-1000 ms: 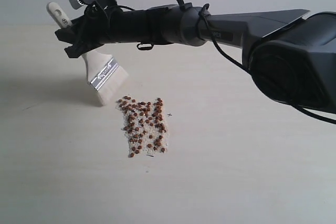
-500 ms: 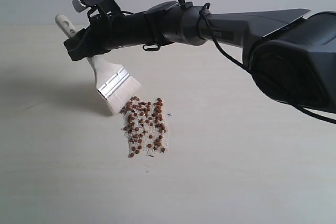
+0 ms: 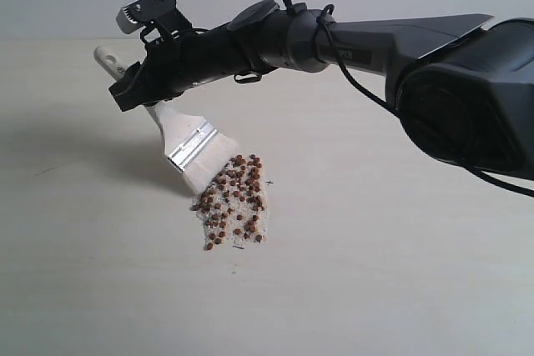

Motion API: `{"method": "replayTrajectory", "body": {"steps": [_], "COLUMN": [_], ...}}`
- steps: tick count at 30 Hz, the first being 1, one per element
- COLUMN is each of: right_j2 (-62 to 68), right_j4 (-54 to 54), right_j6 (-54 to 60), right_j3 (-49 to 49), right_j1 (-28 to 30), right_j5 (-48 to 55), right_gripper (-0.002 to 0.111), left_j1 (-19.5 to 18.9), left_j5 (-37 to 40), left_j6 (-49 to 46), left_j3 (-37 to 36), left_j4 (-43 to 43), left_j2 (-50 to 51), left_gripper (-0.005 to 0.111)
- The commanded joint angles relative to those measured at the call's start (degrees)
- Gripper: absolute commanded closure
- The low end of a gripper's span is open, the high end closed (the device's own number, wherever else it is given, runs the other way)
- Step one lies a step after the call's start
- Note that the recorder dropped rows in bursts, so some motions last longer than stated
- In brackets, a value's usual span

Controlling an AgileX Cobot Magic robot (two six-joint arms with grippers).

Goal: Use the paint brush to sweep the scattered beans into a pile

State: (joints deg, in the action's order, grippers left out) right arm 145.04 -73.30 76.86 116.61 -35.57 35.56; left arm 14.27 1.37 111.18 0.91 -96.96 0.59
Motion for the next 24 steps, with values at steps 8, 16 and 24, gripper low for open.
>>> {"method": "replayTrajectory", "body": {"steps": [8, 16, 24], "right_j2": [-5.28, -9.71, -18.44], "right_j4": [-2.19, -3.09, -2.98], "right_j6": [3.94, 2.56, 2.42], "right_j3": [0.35, -0.29, -13.59], "right_j1": [0.24, 0.24, 0.24], "right_j5": [0.43, -0.42, -5.06], "right_gripper": [0.108, 0.108, 0.108], "left_j1": [0.28, 0.28, 0.28], "left_j5": [0.06, 0.06, 0.06], "left_j6": [0.04, 0.04, 0.04], "left_j3": [-0.16, -0.16, -0.16], "left_j4": [-0.03, -0.03, -0.03], "left_j2": [0.08, 0.08, 0.08], "left_gripper": [0.107, 0.107, 0.107]}}
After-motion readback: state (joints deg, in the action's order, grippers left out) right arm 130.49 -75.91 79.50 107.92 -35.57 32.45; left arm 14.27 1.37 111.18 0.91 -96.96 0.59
